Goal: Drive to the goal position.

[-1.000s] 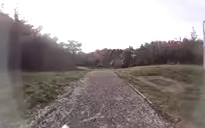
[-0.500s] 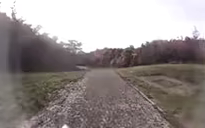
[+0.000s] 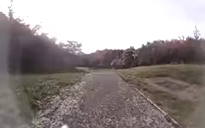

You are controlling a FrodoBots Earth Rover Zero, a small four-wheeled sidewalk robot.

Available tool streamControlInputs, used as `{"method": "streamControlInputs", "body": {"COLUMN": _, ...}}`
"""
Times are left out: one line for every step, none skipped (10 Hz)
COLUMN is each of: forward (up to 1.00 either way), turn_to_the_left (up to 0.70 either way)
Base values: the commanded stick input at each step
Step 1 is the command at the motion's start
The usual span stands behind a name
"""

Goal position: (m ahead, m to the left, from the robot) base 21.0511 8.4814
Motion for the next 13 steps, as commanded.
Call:
{"method": "streamControlInputs", "body": {"forward": 0.7, "turn_to_the_left": 0.0}}
{"method": "streamControlInputs", "body": {"forward": 0.7, "turn_to_the_left": 0.0}}
{"method": "streamControlInputs", "body": {"forward": 0.7, "turn_to_the_left": 0.0}}
{"method": "streamControlInputs", "body": {"forward": 0.7, "turn_to_the_left": 0.0}}
{"method": "streamControlInputs", "body": {"forward": 0.7, "turn_to_the_left": 0.0}}
{"method": "streamControlInputs", "body": {"forward": 0.7, "turn_to_the_left": 0.0}}
{"method": "streamControlInputs", "body": {"forward": 0.7, "turn_to_the_left": 0.0}}
{"method": "streamControlInputs", "body": {"forward": 0.7, "turn_to_the_left": 0.0}}
{"method": "streamControlInputs", "body": {"forward": 0.7, "turn_to_the_left": 0.0}}
{"method": "streamControlInputs", "body": {"forward": 0.7, "turn_to_the_left": 0.0}}
{"method": "streamControlInputs", "body": {"forward": 0.7, "turn_to_the_left": 0.0}}
{"method": "streamControlInputs", "body": {"forward": 0.7, "turn_to_the_left": 0.0}}
{"method": "streamControlInputs", "body": {"forward": 0.7, "turn_to_the_left": 0.0}}
